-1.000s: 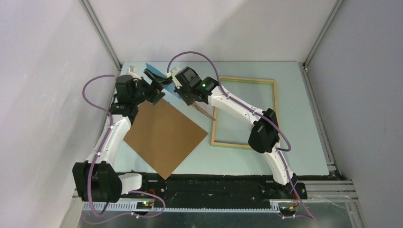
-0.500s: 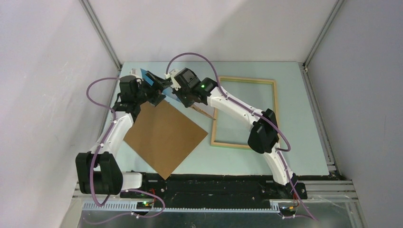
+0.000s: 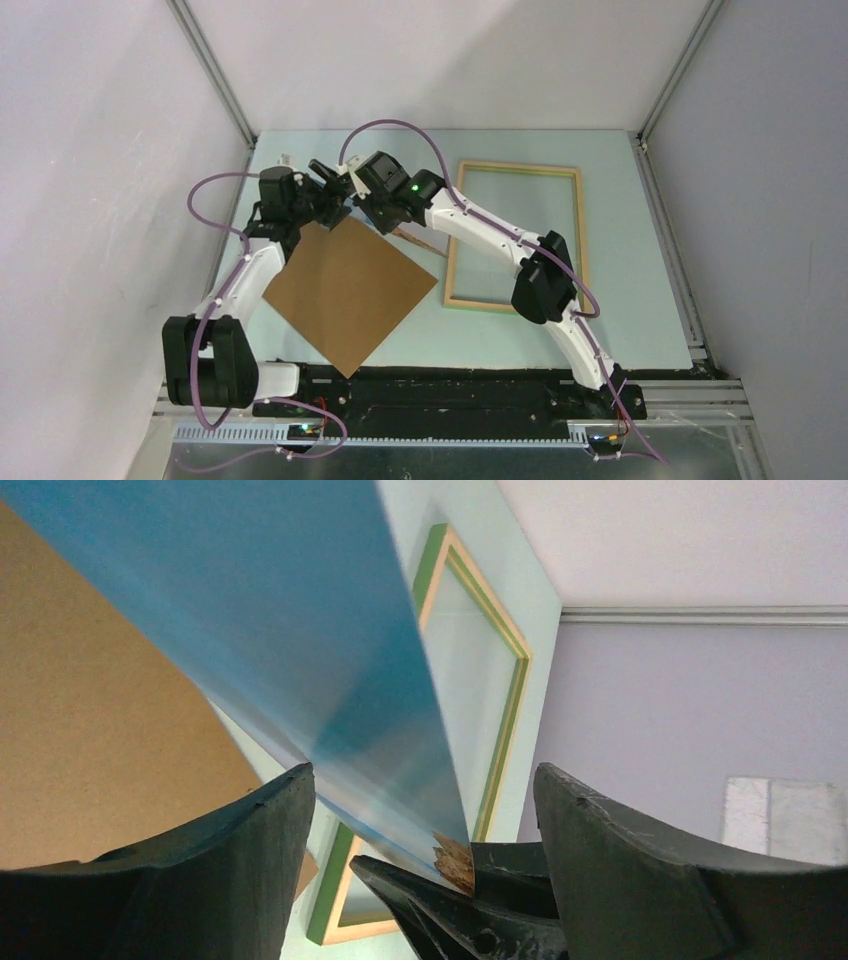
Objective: Put the photo into the frame
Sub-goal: Turn over the photo at the center of the board.
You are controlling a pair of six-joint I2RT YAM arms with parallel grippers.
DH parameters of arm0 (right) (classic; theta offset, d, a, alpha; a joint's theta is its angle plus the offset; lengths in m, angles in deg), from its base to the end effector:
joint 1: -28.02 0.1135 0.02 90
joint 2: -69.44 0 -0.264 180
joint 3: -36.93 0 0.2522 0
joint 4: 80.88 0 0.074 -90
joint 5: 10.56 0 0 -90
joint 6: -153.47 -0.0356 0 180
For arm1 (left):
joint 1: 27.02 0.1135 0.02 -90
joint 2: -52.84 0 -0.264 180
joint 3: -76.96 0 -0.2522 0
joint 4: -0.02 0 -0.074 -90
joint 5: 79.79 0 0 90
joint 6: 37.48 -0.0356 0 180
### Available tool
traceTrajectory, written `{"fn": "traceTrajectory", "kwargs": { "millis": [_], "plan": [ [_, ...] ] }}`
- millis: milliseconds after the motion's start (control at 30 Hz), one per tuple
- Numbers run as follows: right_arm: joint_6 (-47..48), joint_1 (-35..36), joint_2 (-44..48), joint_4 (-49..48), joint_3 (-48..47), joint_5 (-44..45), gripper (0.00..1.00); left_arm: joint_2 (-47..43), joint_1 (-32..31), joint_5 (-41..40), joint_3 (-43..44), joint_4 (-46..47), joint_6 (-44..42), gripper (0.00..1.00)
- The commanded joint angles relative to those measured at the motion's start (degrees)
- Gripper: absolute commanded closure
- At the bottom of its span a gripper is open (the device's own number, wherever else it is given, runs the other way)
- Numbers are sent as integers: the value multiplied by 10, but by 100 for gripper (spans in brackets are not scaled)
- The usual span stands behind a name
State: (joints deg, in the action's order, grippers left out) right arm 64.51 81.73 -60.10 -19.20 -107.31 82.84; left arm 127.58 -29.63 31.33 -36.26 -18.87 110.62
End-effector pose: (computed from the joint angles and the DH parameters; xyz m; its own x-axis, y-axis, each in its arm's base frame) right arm 0.3016 0.4072 0.3010 -0.4185 -0.6005 -0.6814 -0.7884 0.6126 -0.0557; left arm 0.2950 -0.0263 0.2848 -0.5471 -0.7678 -0.3333 -0.1909 0.5022 -0.8434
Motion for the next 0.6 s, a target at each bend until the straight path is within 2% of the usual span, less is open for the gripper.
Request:
{"fn": "traceTrajectory", "kwargs": {
  "millis": [0,100,300,567],
  "plan": [
    [-8,4,2,3,-31,-15,77,-19,-3,-17,-13,20,5,18],
    [-19,4,10,4,-19,-25,71,-23,-4,-23,-24,22,1,23],
    [-32,4,26,3,-4,-57,66,-27,-3,-32,-45,36,0,45],
    [-43,3,64,2,36,-90,57,-46,6,-40,-62,36,-8,66]
  ]
}}
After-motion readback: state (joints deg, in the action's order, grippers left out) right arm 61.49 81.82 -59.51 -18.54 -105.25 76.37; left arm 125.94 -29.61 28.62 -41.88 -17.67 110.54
